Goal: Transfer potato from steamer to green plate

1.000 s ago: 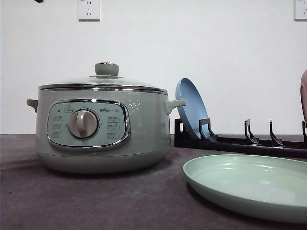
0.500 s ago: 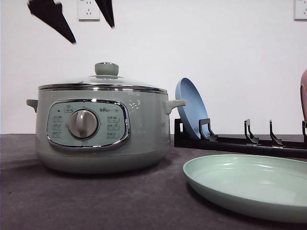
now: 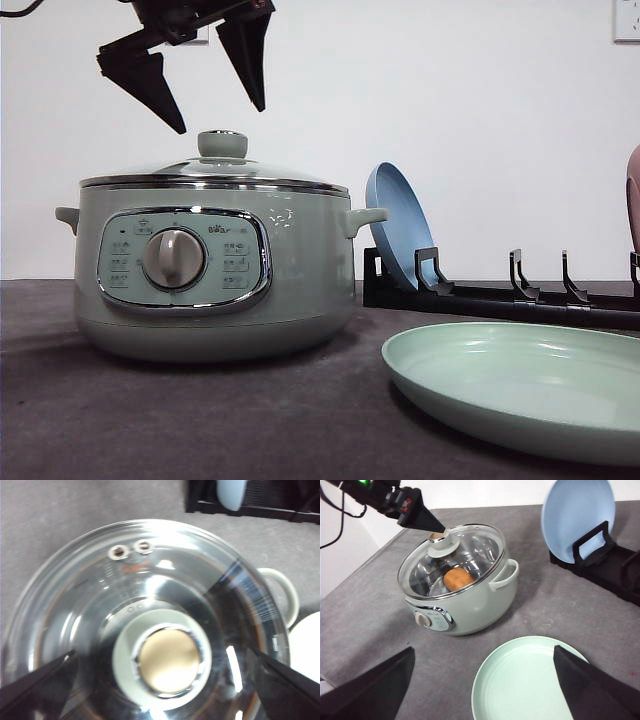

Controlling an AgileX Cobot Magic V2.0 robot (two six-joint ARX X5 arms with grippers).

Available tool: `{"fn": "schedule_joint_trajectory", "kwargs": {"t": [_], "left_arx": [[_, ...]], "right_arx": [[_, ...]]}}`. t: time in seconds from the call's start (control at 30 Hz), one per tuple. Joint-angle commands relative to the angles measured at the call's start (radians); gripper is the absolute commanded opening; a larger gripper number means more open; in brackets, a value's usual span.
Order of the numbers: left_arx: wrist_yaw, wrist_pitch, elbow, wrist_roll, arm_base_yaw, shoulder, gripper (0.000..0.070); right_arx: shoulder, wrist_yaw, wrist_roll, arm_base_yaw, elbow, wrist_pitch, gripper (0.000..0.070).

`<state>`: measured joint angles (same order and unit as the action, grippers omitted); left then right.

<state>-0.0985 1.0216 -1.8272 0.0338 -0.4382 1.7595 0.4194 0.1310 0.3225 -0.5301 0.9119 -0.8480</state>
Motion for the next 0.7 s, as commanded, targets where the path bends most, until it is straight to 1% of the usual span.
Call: {"fn": "schedule_joint_trajectory", "kwargs": {"t": [0.0,0.23,0.67], "left_arx": [[0.006,-0.005,-0.029,-0.015,-0.009,0.034,0.0700],[0.033,-0.004,-0.029,-0.015,-0.024,0.048,0.0700],[0.033,-0.002,-0.029,-0.014,-0.030,0.061,0.0700]], "right_arx": [[0.004,-0.003,0.010,-0.005,0.014,0.009,0.0560],[0.004,-0.003,0.010,-0.005,0.014,0.008,0.0560],[0.004,-0.004,0.010,-0.005,0.014,0.007,0.0560]]}}
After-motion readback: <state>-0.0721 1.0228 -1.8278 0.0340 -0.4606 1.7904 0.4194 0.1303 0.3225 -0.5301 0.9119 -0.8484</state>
